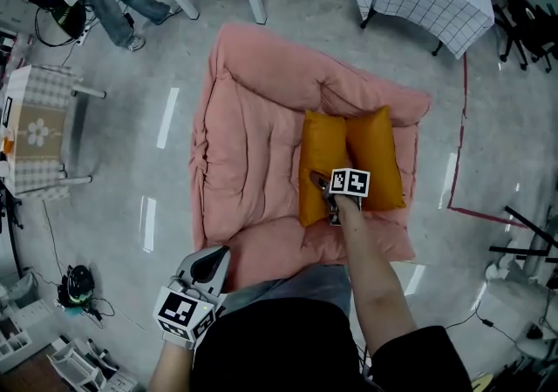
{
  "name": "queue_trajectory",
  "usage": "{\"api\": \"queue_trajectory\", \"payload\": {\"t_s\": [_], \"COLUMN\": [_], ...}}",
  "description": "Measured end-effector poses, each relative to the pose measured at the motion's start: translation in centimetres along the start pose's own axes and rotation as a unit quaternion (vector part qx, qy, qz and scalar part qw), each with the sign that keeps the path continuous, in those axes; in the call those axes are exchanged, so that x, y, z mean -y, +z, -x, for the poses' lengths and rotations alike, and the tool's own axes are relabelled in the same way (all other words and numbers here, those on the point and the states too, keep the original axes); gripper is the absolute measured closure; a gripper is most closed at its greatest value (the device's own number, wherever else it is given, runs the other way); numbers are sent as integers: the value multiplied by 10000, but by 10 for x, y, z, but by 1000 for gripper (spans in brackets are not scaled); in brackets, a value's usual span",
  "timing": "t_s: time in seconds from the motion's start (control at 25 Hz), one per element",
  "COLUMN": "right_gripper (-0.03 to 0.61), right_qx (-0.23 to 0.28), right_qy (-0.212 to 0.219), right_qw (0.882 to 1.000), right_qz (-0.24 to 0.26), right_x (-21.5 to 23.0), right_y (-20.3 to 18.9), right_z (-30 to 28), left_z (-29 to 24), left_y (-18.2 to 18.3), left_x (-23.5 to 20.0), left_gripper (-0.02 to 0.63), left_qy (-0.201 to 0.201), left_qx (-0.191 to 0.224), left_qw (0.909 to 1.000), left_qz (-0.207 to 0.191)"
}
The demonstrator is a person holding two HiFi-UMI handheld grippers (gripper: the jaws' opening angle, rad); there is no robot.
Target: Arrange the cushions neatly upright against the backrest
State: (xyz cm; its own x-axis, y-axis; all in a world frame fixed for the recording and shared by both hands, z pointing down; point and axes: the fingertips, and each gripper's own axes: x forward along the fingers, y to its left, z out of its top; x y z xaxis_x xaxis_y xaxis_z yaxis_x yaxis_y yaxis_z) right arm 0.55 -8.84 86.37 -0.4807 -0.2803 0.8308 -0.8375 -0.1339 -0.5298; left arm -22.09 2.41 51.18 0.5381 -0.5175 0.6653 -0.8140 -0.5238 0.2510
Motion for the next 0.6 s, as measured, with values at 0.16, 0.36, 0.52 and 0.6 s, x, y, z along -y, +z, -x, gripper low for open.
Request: {"api": "queue_trajectory", "payload": {"t_s": [0.16, 0.36, 0.52, 0.6], "right_gripper": [120, 120, 120, 120], "right_qx": [-47, 109, 289, 262], "right_qy": [109, 468, -77, -630], "right_qw": [9991, 9980, 9970, 9919], "right_qz": [405, 417, 720, 1072], "right_x": [0, 12, 64, 100], "right_y": [-8, -1, 22, 38], "right_z": [24, 69, 101, 109], "left_z": [-8, -20, -36, -44], "left_y": [9, 24, 31, 32], "left_x": [10, 33, 62, 74], "left_gripper": [601, 601, 601, 601], "left_qy": [-62, -91, -85, -18], "left_qx": [57, 148, 180, 177], "left_qw": [10000, 9998, 9997, 9996], "left_qz": [-10, 43, 127, 224]}}
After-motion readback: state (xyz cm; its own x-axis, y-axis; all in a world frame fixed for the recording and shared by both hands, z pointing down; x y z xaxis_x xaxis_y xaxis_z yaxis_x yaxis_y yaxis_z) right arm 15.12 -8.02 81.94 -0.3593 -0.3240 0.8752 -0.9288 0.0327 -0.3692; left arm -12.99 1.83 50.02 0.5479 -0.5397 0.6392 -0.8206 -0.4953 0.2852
